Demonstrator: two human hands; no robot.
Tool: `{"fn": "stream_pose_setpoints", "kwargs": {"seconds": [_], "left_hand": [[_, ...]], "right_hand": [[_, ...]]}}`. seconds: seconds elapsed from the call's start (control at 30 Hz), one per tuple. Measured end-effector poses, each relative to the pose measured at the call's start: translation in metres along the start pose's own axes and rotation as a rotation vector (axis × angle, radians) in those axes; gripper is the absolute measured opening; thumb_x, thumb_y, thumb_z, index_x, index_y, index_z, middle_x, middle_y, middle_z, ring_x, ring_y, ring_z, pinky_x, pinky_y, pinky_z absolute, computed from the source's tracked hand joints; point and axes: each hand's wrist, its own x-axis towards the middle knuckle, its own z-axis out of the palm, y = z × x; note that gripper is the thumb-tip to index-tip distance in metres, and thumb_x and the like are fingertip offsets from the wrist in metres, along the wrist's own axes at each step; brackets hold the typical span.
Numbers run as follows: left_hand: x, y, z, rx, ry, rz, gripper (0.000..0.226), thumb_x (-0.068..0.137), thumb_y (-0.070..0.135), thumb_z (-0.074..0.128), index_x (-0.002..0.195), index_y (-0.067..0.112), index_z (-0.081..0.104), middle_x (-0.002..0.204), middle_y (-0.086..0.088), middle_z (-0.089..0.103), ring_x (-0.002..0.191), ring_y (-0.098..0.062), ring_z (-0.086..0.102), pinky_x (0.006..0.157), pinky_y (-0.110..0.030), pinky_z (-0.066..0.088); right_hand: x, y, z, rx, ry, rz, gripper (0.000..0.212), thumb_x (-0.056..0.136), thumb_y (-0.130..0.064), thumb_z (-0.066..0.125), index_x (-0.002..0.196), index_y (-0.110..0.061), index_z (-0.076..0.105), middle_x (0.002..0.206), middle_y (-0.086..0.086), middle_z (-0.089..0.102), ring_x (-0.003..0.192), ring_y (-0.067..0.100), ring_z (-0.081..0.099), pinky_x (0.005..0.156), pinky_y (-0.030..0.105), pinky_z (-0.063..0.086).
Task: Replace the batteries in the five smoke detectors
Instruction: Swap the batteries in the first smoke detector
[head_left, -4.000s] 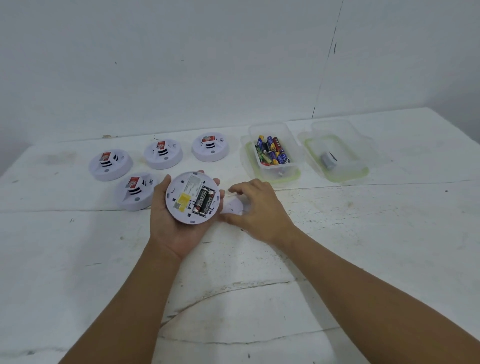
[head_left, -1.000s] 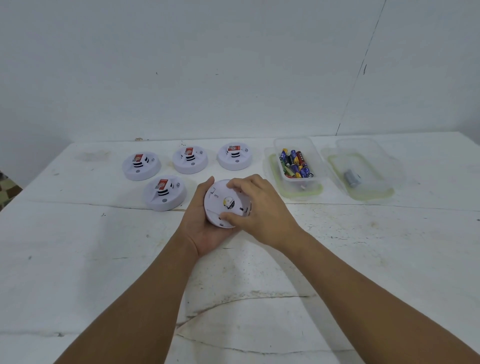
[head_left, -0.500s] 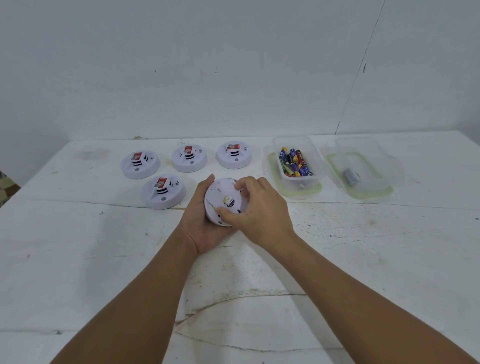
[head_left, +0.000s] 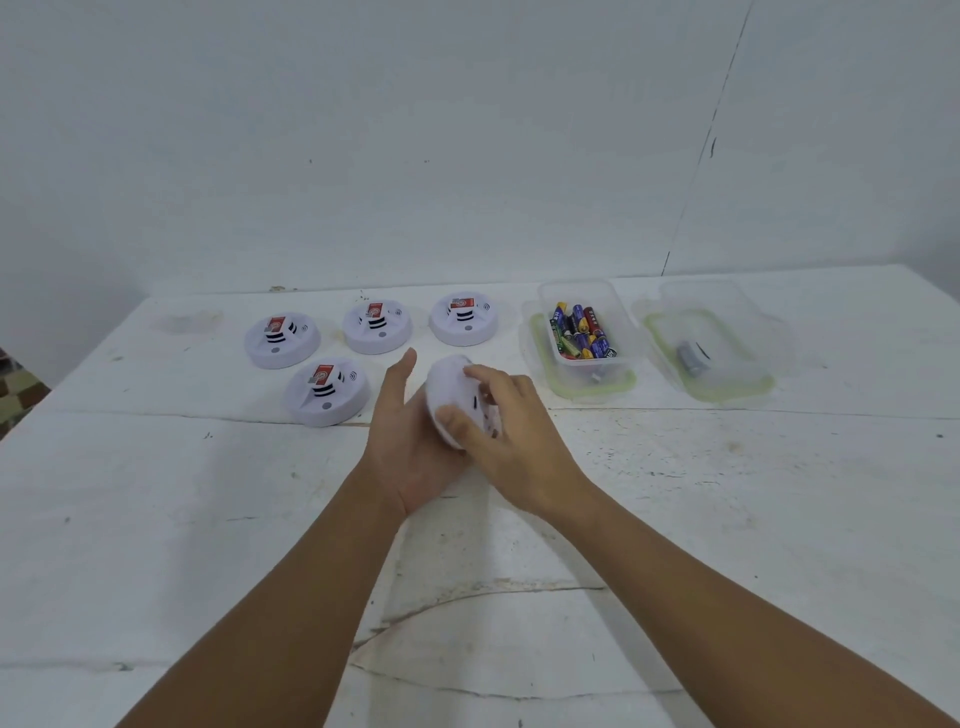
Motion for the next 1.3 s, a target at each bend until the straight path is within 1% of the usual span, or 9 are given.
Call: {"fn": "stream_pose_setpoints", "kwargs": {"seconds": [0.13,0.2,0.3,0.47,0.73,0.87,0.97,1.1,1.3], "left_hand": [[0.001,0.004,0.012,0.249,0.065,0.118,0.054,0.105,0.041,0.039,0.132,0.0,0.061,0.114,-0.018,0.063,0.107,-0.029,0.064,0.099,-0.039,0.049],[0.0,0.003,0.015,0.349,0.112,0.169,0.042,0.106,0.035,0.044,0.12,0.004,0.069,0.11,-0.013,0.07,0.102,-0.025,0.068,0.091,-0.035,0.052],[-0.003,-0.004,0.009,0.466,0.19,0.245,0.038,0.106,0.038,0.053,0.127,0.012,0.07,0.117,-0.008,0.075,0.106,-0.021,0.069,0.088,-0.032,0.055],[-0.004,-0.01,-0.008,0.748,0.292,0.372,0.022,0.107,0.029,0.053,0.124,0.021,0.064,0.121,-0.002,0.072,0.112,-0.022,0.067,0.101,-0.04,0.054],[0.001,-0.016,-0.022,0.828,0.309,0.394,0.021,0.103,0.031,0.061,0.12,0.021,0.071,0.114,0.004,0.077,0.111,-0.02,0.071,0.102,-0.043,0.056],[0.001,-0.025,-0.022,0.714,0.412,0.527,0.02,0.104,0.033,0.06,0.116,0.02,0.068,0.112,0.003,0.075,0.106,-0.017,0.071,0.093,-0.033,0.057],[-0.003,-0.033,-0.017,0.878,0.45,0.61,0.024,0.103,0.045,0.056,0.106,0.024,0.066,0.097,0.007,0.074,0.087,-0.006,0.07,0.077,-0.015,0.051],[0.0,-0.04,-0.016,1.205,0.401,0.613,0.035,0.101,0.054,0.054,0.092,0.021,0.062,0.087,0.004,0.065,0.076,-0.005,0.058,0.066,-0.016,0.043],[-0.001,-0.036,-0.019,1.115,0.352,0.611,0.023,0.111,0.034,0.043,0.116,0.031,0.065,0.107,0.019,0.07,0.097,0.009,0.062,0.075,-0.006,0.044]], "right_hand": [[-0.008,-0.002,-0.009,0.324,-0.011,0.035,0.04,0.102,-0.044,0.064,0.138,-0.038,0.051,0.122,-0.026,0.065,0.108,-0.009,0.065,0.086,0.014,0.052],[-0.01,0.001,-0.011,0.386,0.015,0.063,0.04,0.103,-0.04,0.064,0.14,-0.034,0.052,0.117,-0.023,0.069,0.104,-0.002,0.071,0.087,0.021,0.057],[-0.009,0.008,-0.011,0.529,0.052,0.159,0.029,0.103,-0.033,0.057,0.132,-0.037,0.056,0.117,-0.012,0.071,0.11,0.012,0.071,0.094,0.041,0.062],[-0.003,0.014,-0.022,0.965,0.066,0.406,0.028,0.106,-0.013,0.043,0.122,-0.02,0.064,0.116,0.009,0.077,0.11,0.027,0.073,0.083,0.042,0.062],[0.002,0.028,-0.026,0.946,-0.034,0.421,0.032,0.108,-0.01,0.042,0.134,-0.014,0.061,0.124,0.011,0.075,0.112,0.028,0.073,0.089,0.044,0.062],[0.004,0.032,-0.028,1.011,-0.016,0.471,0.03,0.107,-0.005,0.045,0.135,-0.006,0.055,0.121,0.017,0.075,0.111,0.032,0.073,0.093,0.046,0.061],[0.004,0.034,-0.03,1.175,0.039,0.499,0.033,0.107,-0.003,0.045,0.14,-0.004,0.048,0.125,0.022,0.072,0.118,0.037,0.07,0.104,0.053,0.055],[0.002,0.035,-0.03,1.218,0.04,0.456,0.04,0.107,-0.003,0.044,0.145,-0.015,0.037,0.134,0.024,0.067,0.121,0.04,0.068,0.106,0.054,0.054],[-0.002,0.032,-0.024,0.902,-0.091,0.349,0.069,0.103,0.004,0.045,0.154,-0.038,0.028,0.13,0.006,0.07,0.118,0.021,0.071,0.101,0.037,0.056]]}}
